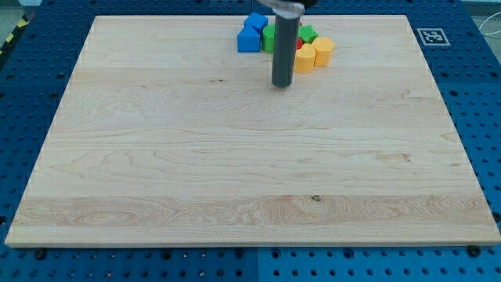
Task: Move your arm closer to the yellow hexagon
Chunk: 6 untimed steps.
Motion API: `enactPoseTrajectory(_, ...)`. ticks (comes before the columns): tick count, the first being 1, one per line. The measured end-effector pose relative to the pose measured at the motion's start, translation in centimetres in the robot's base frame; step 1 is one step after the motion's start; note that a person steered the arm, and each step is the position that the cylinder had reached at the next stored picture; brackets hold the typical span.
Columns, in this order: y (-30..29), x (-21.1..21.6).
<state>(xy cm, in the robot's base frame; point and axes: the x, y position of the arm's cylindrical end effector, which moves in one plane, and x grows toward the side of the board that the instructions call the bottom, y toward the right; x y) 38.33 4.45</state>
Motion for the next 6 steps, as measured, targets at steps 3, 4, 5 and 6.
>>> enactPoseTrajectory(3, 12.5, -1.8)
enactPoseTrajectory(4, 12.8, -4.0)
enactPoseTrajectory(5, 10.7, -4.4)
enactPoseTrajectory(6, 9.7, -4.6)
